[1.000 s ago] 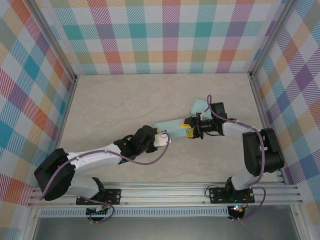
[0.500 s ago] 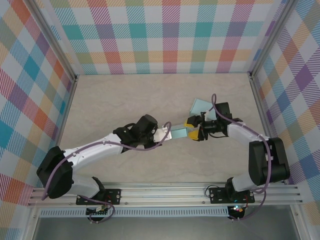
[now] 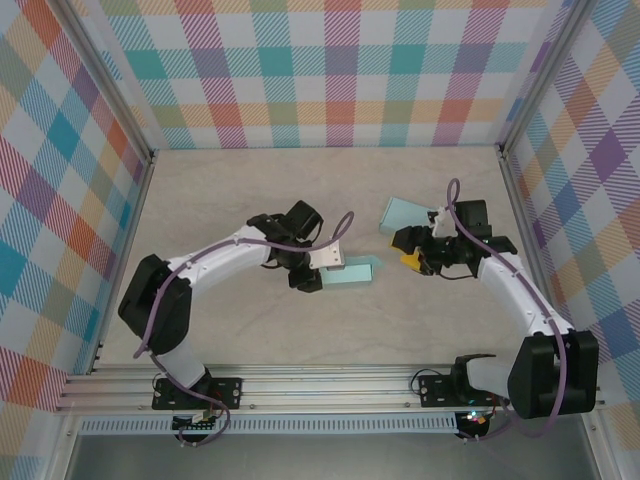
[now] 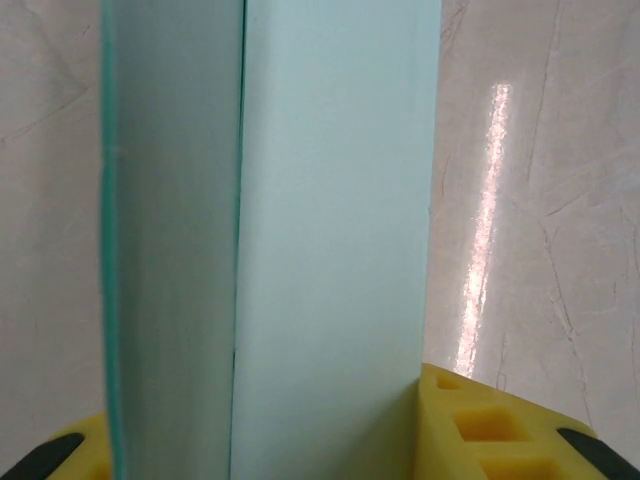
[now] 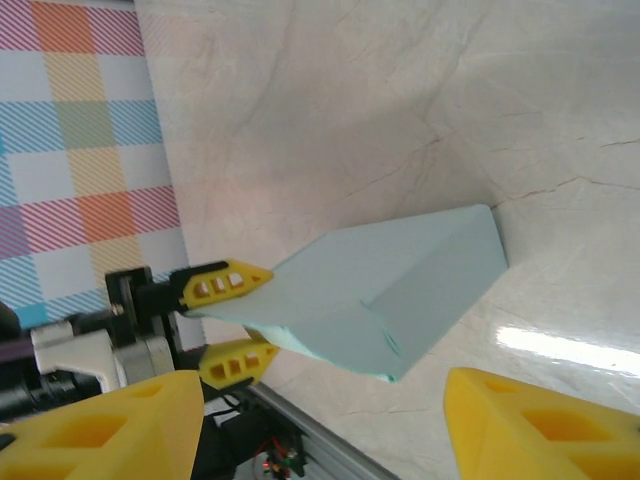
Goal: Fold the paper box
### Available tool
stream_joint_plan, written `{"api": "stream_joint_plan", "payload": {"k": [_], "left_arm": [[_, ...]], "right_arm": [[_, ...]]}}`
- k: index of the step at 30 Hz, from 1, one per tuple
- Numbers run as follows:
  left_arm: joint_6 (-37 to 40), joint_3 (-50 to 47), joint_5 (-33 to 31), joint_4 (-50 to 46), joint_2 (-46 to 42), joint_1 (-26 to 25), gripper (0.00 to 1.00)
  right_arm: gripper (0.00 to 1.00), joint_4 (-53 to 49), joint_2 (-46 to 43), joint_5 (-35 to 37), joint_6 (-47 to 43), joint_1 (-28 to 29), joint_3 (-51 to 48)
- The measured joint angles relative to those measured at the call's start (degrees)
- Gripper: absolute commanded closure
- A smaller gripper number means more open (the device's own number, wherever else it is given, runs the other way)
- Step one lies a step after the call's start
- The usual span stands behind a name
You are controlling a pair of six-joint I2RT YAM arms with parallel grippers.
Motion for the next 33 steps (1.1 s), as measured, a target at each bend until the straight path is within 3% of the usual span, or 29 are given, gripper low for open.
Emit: {"api": "stream_joint_plan", "payload": {"k": [3,12,14,16,25,33], "left_arm": [[0.5,2.9,0.1,-1.6,2.4,1.0,0.32],[0.3,3.5,-0.5,-2.9,3.4,1.2,0.18],[0.0,3.5,-0.8,-2.7,3.1,1.2,0.13],[-0.4,3.5,-1.2,-2.3,1.9,1.2,0.00],[-9.0,0.0,-7.0,4.4,-13.9,1.4,0.00],[-33.4,-2.8,-14.6,7.6,-20.2,1.4,0.00]], "right_arm": [[0.37,-1.6,-0.2,1.0,-2.6,0.0,0.2],[0.38,-5.3,-3.6,4.8,-8.2,1.1,2.0],[0.38,-6.2,-3.9,6.7,-9.3,2.2,3.3],[0.38,-7.2,-4.3,9.1,-10.6,3.6,4.7],[0.37,-9.6,-4.7,24.0,-15.8,13.0,9.6],[0.41,-9.8,0.3,32.8,-20.9,19.6,14.3]]}}
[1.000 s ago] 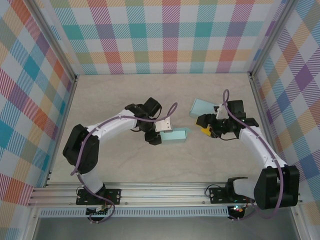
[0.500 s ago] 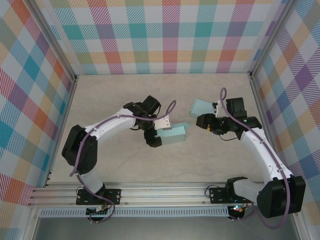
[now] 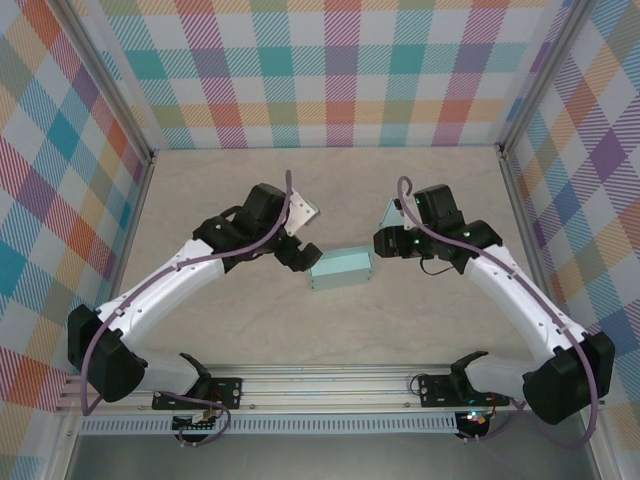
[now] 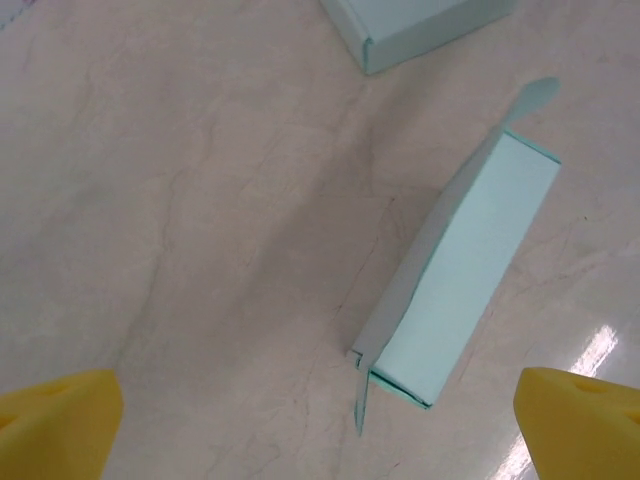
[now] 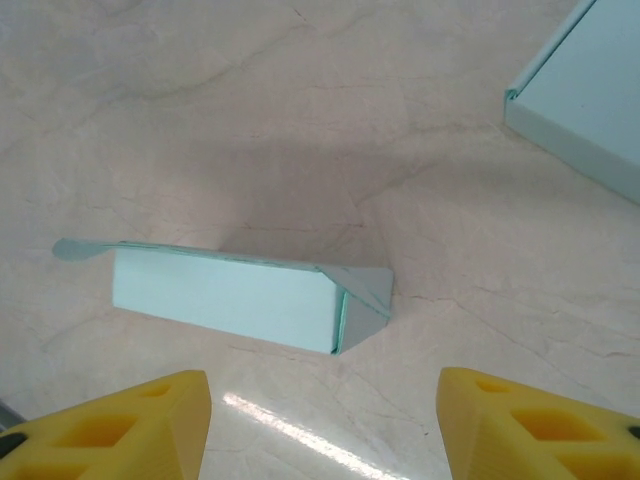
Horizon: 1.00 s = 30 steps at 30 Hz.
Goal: Fold the paper box
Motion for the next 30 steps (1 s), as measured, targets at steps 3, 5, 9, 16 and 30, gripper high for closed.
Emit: {"api": "stream_joint_plan", "payload": {"k": [3,5,9,16,30], "left_arm": [[-9.2,-3.3,-0.6,0.4,0.0,0.0,0.02],[-13.7,-5.8,-0.8,0.8,0.0,0.0,0.10],[-19.6,-11.0,-0.7,2.3,-1.7,0.0,0.23],[-22.1,-12.2,-0.7,5.4,-3.4,0.0,0.31],[-21.8,-9.3,-2.8,5.3,2.3,-2.6,0.54]], "right_arm": [[0.42,0.2,2.2,1.4,-1.7,1.0,0.3],[0.42,0.2,3.5,2.1,-2.7,1.5,0.4],[0.43,0.4,6.3,2.8,-4.0,2.2,0.9],[0.47,1.0,10.4,2.9,-5.9,2.6,3.0],[0.57,1.2,13.8,3.1,-6.1,4.2,3.6]]}}
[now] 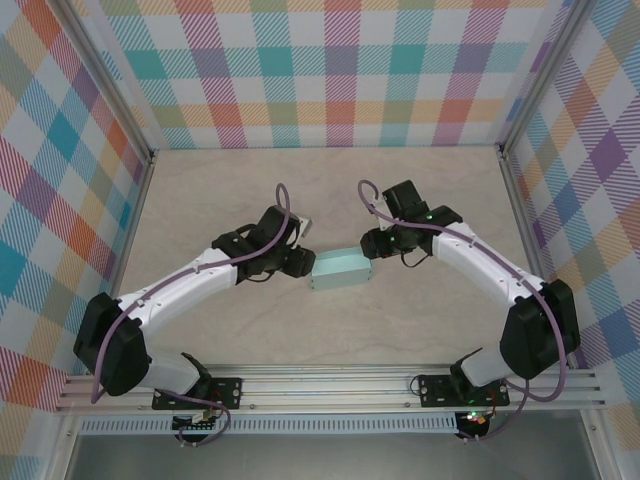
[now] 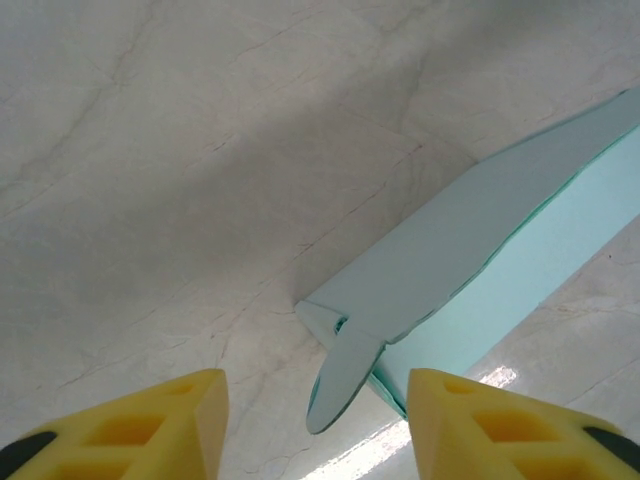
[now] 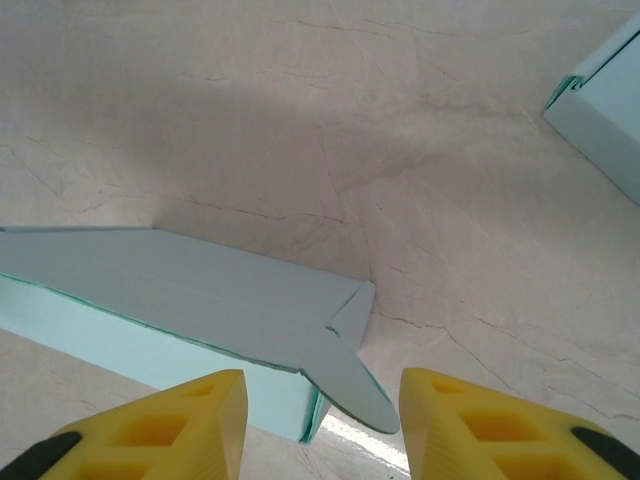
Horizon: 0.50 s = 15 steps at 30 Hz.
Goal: Fold the paper box
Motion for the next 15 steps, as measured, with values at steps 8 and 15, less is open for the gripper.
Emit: {"api": "stream_joint_plan", "payload": {"k": [8,15], "left_arm": [[-0.3,0.0,-0.1,-0.1,0.8,-0.2,0.61],[-1.2,0.0,0.1,-0.1,1.4,-0.3,0.81]], "right_arm": [[0.67,0.0,0.8,0.1,0.3,0.7,0.0],[0.73,0.0,0.8,0.3,1.8,1.0,0.0]]}}
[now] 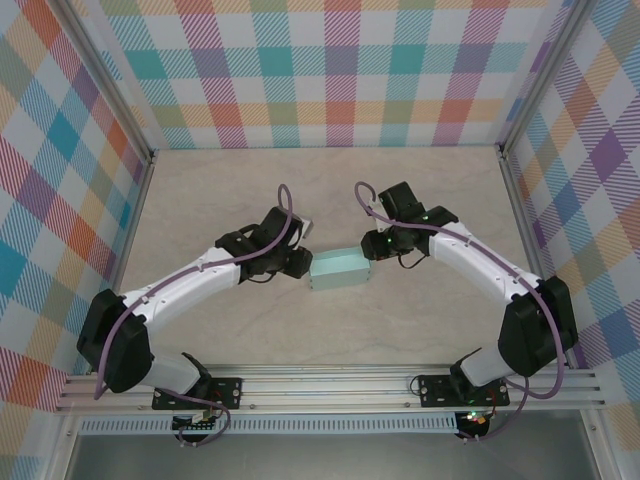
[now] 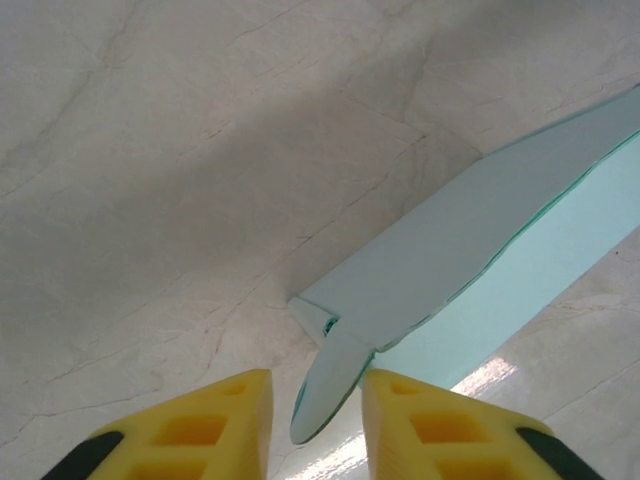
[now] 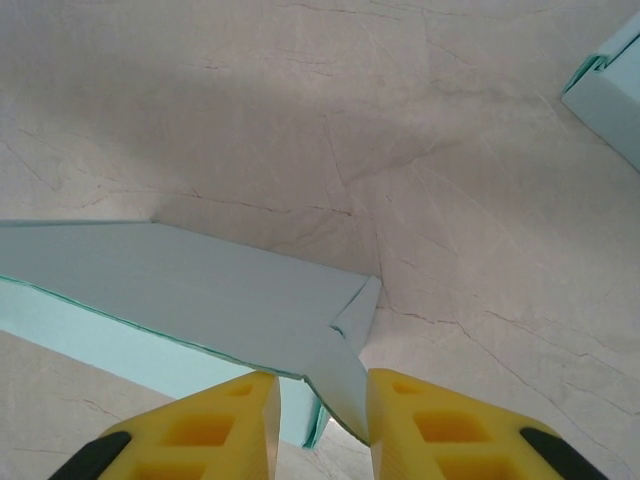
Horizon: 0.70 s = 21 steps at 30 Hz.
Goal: Fold the paper box
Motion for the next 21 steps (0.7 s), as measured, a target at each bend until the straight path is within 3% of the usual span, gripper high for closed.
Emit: {"api": "stream_joint_plan", "payload": {"k": [9,21], "left_arm": [[-1.8,0.4,0.0,0.1,1.9,-0.4,0.92],[-5.3,0.6,0.0,0.0,2.0,-0.4,1.00]], "right_arm": [[0.88,0.0,0.0,0.2,2.5,1.3,0.0],[0.89,0.1,0.0,0.8,6.1,2.4,0.0]]}}
